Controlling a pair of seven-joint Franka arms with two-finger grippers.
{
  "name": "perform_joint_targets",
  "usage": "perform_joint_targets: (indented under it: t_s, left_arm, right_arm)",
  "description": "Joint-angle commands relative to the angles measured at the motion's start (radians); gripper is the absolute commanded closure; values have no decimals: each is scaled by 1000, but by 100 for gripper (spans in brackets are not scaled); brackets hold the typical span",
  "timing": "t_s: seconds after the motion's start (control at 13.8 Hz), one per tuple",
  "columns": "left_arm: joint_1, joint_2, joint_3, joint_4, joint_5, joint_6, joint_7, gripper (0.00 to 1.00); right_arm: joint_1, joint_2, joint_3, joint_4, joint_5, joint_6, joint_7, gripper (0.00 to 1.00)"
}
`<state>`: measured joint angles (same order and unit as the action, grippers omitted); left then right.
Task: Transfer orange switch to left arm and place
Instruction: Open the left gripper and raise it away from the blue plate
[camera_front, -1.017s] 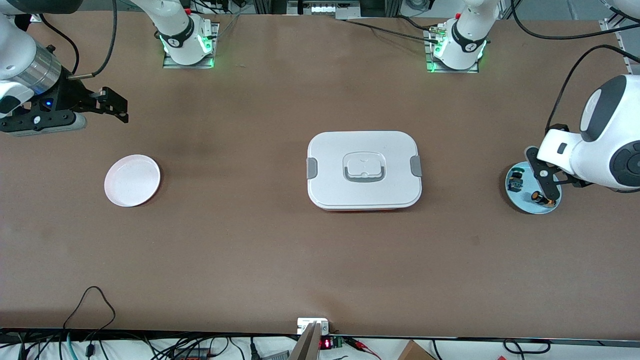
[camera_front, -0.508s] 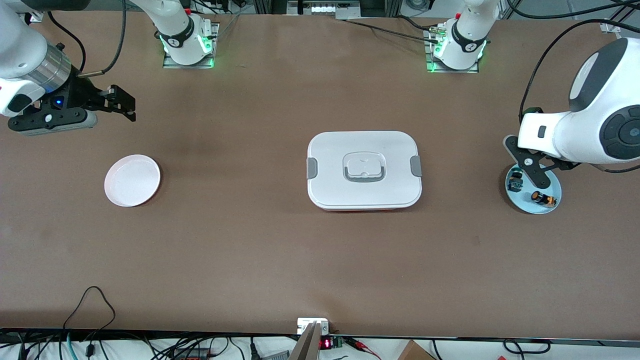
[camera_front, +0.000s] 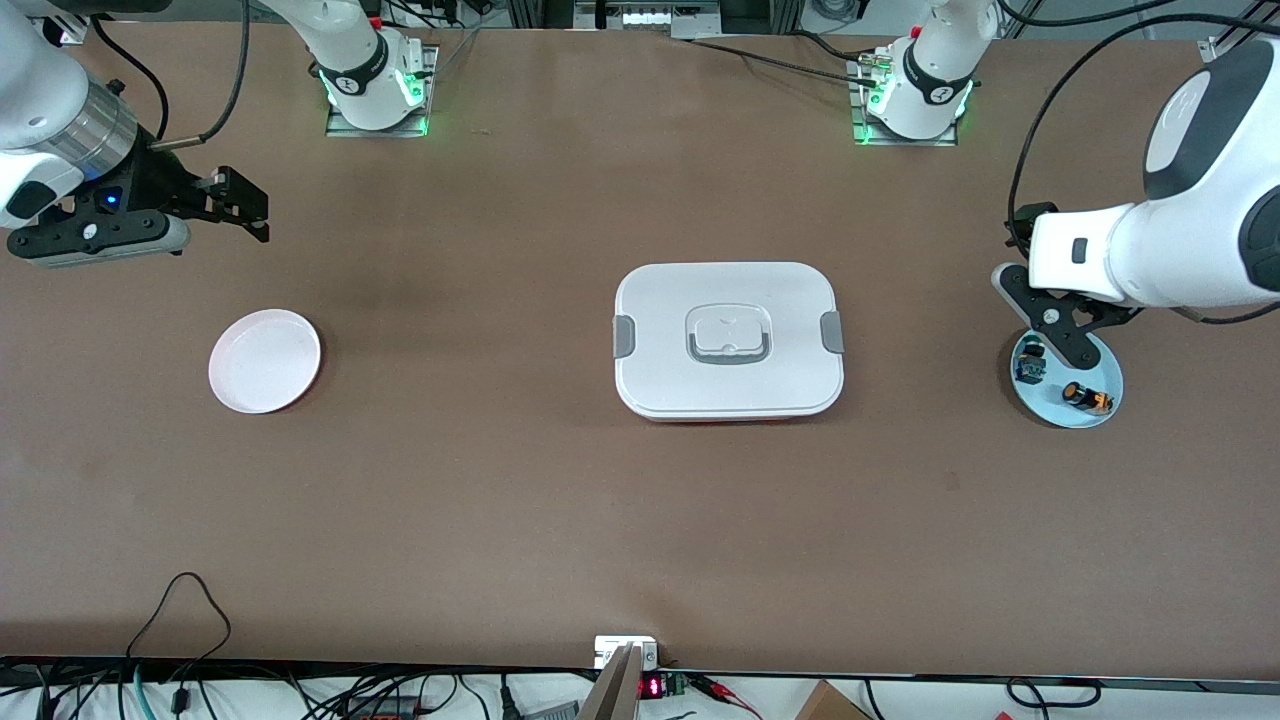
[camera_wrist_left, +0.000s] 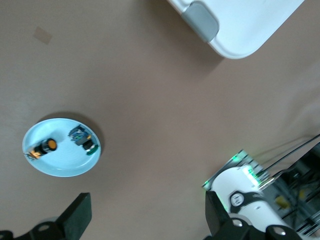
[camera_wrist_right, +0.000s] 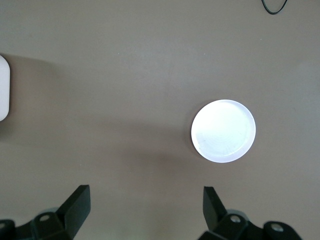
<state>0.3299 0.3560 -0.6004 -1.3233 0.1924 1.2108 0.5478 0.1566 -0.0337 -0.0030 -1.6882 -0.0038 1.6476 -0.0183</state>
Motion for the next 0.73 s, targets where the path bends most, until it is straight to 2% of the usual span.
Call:
perform_joint_targets:
  t_s: [0.0,0.07,0.15,0.29,0.44,0.65]
  left_arm:
    - [-134,-96,207,-69,-123,51,-86,0]
    - [-161,-148,258,-129,-174,103,-168,0]
    - [-164,-193,275,-189,-223,166,-278,0]
    - [-202,-264,321,-290,-231,307,-460,0]
    - [-287,-317,423,-382,-228,448,-486,0]
    - [-301,-348,467,-465,-235,581,-494,0]
  right_arm:
    - [-5,8,-12,22,37,-11,3,0]
    - [-6,8,-14,28,42,-14,1,0]
    - [-3,6,-11,28,41,-15,-2,0]
    - [6,5,-3,30,25,-15,1,0]
    - [6,3,-2,30,24,-15,1,0]
    - [9,3,0,28,2,-25,1,0]
